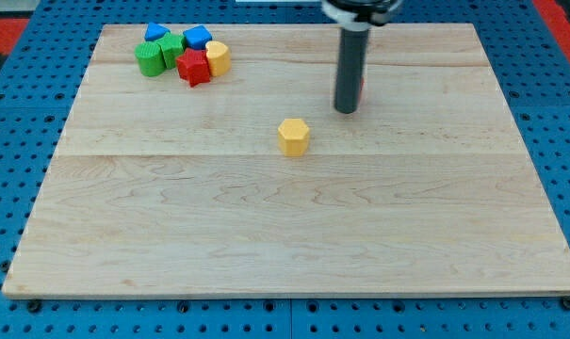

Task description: Push the red circle to the top right

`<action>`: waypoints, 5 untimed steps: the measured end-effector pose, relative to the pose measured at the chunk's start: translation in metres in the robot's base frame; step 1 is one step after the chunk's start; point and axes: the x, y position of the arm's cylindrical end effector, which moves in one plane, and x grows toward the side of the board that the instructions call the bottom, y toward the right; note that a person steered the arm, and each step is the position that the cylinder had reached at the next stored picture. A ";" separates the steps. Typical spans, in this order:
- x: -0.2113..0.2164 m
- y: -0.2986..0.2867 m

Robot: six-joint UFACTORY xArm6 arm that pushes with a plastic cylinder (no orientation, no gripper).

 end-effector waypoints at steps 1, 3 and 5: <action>-0.006 -0.032; -0.016 0.015; -0.092 0.049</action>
